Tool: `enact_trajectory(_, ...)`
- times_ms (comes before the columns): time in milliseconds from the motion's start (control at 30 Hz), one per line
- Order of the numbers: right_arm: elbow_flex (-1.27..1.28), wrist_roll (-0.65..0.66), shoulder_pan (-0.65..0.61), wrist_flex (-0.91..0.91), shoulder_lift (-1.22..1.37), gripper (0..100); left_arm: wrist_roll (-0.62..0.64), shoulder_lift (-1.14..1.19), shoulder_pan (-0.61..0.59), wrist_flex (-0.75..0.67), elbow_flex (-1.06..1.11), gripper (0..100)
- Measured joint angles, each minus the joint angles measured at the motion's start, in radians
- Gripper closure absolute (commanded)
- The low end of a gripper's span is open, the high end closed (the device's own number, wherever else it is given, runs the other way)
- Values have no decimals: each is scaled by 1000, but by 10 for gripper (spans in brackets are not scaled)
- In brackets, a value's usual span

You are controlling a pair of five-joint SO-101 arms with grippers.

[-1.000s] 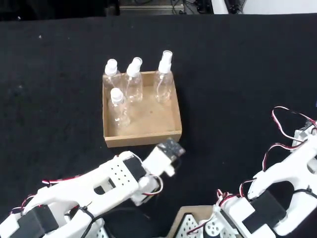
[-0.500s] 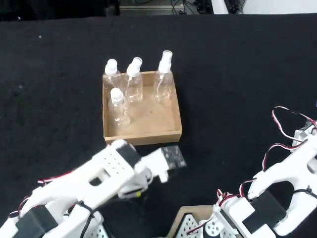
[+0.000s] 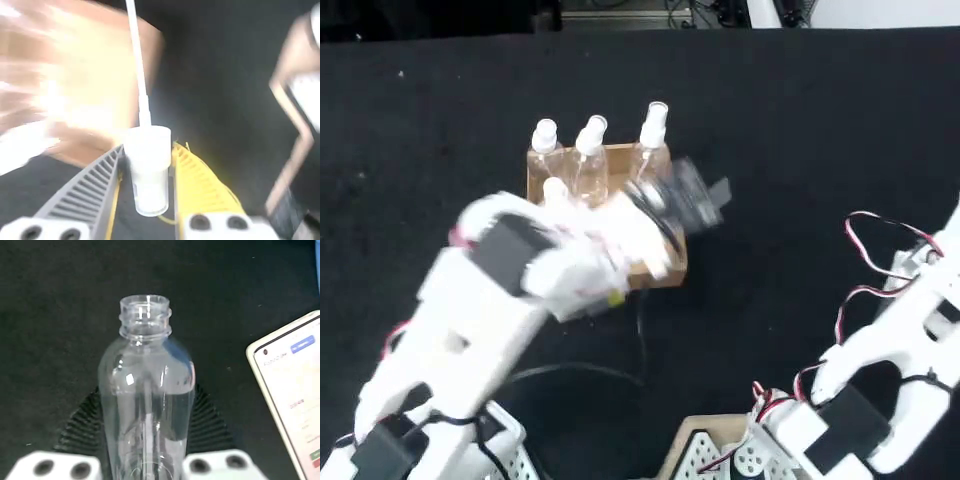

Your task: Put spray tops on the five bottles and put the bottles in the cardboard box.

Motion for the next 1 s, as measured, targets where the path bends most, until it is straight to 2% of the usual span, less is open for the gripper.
enact_trajectory(200,94,-112,-80,5,-141,988,84,-2,-334,12,-376,917)
enact_trajectory(400,347,-213,-207,-284,-273,988,110,12,-726,12,-456,917)
enact_trajectory(467,439,-222,-275,-417,-288,988,110,35,-844,12,-423,917)
enact_trajectory(500,512,-222,-347,-523,-290,988,110,49,-898,12,-397,917)
enact_trajectory(600,565,-230,-420,-568,-290,988,86,94,-1043,12,-279,917)
enact_trajectory(700,565,-233,-457,-525,-290,988,18,146,-1143,12,-133,917)
enact_trajectory(833,552,-235,-500,-356,-290,988,-63,219,-1200,-2,51,917)
enact_trajectory(1000,552,-296,-545,-282,-290,988,-193,250,-1224,-161,288,916)
